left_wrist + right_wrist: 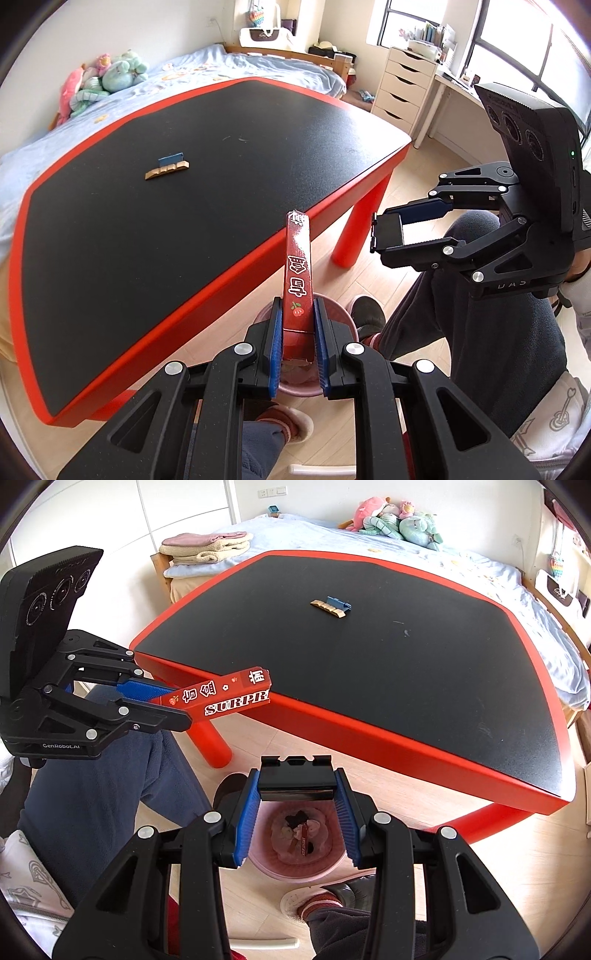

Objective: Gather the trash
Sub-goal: 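Open the left gripper to drop the red box into the wastebasket, then move both grippers back toward the wooden clothespin and blue clip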

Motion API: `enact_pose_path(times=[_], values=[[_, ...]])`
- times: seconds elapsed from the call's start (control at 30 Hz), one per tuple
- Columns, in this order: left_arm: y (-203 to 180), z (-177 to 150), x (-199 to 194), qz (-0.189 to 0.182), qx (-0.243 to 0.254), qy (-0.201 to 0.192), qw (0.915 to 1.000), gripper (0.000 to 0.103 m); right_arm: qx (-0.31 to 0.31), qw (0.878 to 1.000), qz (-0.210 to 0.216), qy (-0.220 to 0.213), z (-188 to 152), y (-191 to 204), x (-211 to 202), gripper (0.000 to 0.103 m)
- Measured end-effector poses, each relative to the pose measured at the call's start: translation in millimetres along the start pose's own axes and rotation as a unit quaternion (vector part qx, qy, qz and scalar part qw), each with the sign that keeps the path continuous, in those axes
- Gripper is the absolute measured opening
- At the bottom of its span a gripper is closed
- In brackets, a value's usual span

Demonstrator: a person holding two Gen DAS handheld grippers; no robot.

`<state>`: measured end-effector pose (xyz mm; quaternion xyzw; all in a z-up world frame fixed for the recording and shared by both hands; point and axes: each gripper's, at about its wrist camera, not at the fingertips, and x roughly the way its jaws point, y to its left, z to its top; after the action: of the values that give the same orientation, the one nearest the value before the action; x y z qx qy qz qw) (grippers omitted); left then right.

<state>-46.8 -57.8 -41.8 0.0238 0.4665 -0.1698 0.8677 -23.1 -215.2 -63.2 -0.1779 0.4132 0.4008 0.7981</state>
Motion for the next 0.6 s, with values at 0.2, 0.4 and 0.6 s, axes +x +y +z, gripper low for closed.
enact_pose_path(times=[0.2, 0.4, 0.6], values=[[-2.8, 0.7, 4.0, -0.015, 0.001, 0.003, 0.9999, 0.037, 0.006, 1.000, 0.003, -0.011, -0.7, -4.0, -6.2, 0.081], [3.2, 2.9, -2.5, -0.011, -0.025, -0.027, 0.9993, 0.092, 0.022, 1.000, -0.008, -0.009, -2.9, -11.4, -5.8, 0.094], [15.8, 3.5, -6.7, 0.014, -0.047, -0.032, 0.9983, 0.095, 0.036, 0.999, -0.011, -0.015, -1.6, -16.8, -6.1, 0.096]])
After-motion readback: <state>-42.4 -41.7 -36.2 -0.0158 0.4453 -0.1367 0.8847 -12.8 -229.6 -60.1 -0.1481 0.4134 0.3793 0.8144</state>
